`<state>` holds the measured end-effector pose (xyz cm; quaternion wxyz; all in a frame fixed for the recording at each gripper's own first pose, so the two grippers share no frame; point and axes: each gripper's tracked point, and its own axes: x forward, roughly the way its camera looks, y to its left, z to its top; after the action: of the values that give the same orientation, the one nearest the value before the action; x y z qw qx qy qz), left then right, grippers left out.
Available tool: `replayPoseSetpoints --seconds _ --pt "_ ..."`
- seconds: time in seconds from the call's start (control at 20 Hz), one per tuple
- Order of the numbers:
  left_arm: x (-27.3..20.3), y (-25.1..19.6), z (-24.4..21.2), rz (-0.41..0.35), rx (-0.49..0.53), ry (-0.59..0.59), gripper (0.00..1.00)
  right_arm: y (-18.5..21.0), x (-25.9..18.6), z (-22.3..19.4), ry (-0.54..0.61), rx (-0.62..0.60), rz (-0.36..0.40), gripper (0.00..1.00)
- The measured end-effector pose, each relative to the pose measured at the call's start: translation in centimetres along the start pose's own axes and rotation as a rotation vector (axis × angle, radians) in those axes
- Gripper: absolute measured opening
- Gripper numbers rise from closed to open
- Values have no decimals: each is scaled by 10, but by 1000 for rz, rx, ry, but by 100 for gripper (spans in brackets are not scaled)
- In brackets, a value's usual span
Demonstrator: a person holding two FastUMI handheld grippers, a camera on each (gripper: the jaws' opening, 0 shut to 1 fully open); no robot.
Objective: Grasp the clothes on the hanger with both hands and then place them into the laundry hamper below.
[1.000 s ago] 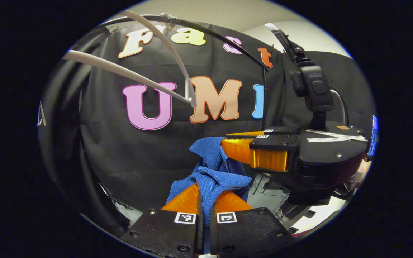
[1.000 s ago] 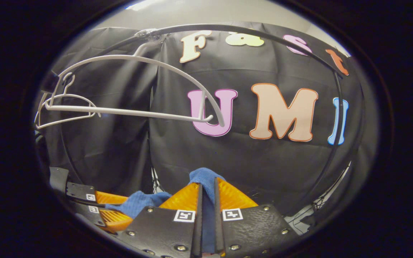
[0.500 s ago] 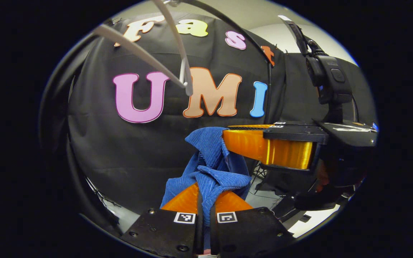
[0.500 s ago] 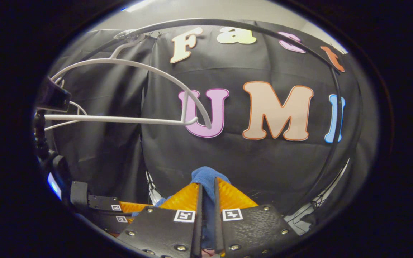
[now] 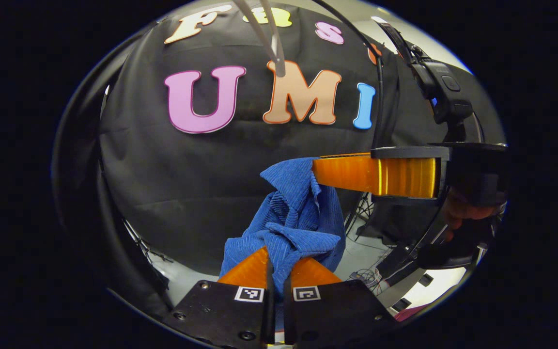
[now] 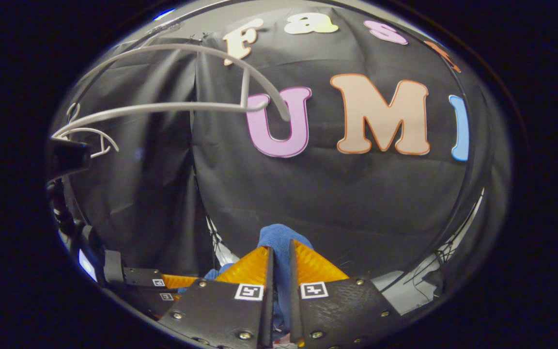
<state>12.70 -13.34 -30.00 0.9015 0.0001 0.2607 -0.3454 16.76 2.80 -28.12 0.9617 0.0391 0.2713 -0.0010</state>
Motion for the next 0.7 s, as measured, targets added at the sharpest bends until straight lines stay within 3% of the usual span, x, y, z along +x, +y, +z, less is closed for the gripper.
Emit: replayPoseSetpoints --seconds 0.2,0.35,0.4,0.45,0.55,0.6,0.65,0.7 --pt "-1 9 -44 27 12 109 8 7 4 -29 41 31 18 14" --pt "0 12 -77 41 16 187 10 5 2 -25 26 35 12 14" --pt "-1 18 -94 64 27 233 11 5 1 -26 22 33 10 10" --pt "-4 16 -110 57 11 270 10 3 0 -25 18 27 4 14" --pt "-10 13 -131 55 -17 316 15 -1 -4 -29 27 9 -3 14" --pt "-10 12 -132 57 -17 310 31 -2 -5 -31 25 18 -3 14" --pt "-10 12 -133 57 -10 314 36 -3 -7 -31 24 26 -6 14" --pt "-10 13 -132 58 -3 313 33 -2 -6 -30 25 31 -9 14"
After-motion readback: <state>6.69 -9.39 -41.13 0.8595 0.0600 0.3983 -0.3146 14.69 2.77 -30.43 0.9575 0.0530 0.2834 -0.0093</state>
